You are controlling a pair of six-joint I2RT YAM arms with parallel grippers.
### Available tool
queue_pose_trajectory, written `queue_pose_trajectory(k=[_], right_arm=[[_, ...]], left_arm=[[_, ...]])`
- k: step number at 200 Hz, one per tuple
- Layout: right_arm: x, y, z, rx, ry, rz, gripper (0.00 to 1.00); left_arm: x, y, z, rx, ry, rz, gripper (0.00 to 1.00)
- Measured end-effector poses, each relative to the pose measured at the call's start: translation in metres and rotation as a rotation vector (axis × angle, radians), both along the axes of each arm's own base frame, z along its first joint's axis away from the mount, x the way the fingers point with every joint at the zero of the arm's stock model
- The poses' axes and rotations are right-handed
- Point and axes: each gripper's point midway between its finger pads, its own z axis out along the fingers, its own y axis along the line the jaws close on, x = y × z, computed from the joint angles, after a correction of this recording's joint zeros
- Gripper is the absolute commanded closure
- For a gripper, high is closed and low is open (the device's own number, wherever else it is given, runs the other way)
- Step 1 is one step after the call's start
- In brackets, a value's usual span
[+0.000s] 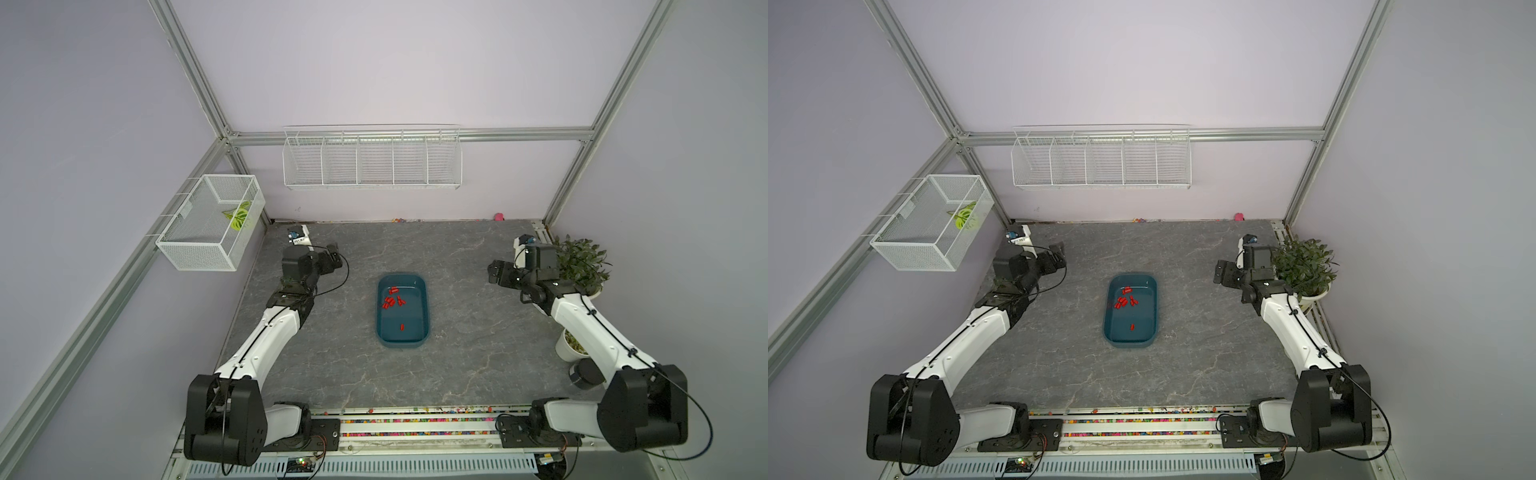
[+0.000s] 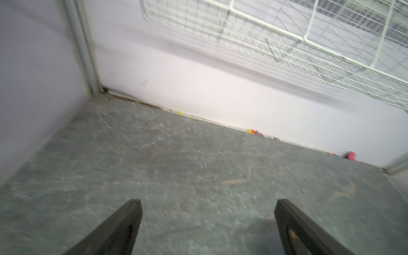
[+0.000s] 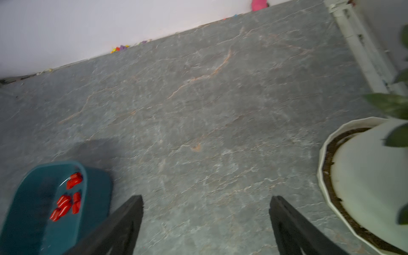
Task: Take the screw protection sleeves out of the storage box
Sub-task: Pick up the screw protection sleeve from the storage box.
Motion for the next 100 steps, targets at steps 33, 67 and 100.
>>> queue_pose_trajectory(k=[33, 67, 100], right_arm=[[0.0, 0.08, 0.026, -0.053, -0.017, 0.217, 0.12], [0.001, 0.14, 0.017, -0.1, 0.035, 0.364, 0.3], [-0.007, 0.189, -0.011, -0.189, 0.128, 0.474, 0.42]], left_arm=[[-0.02, -0.027, -0.018, -0.088, 0.085, -0.148, 0.01], [-0.034, -0.041, -0.022, -0.146, 0.143, -0.225, 0.15], [-0.042, -0.05, -0.025, -0.206, 0.172, -0.265, 0.22]])
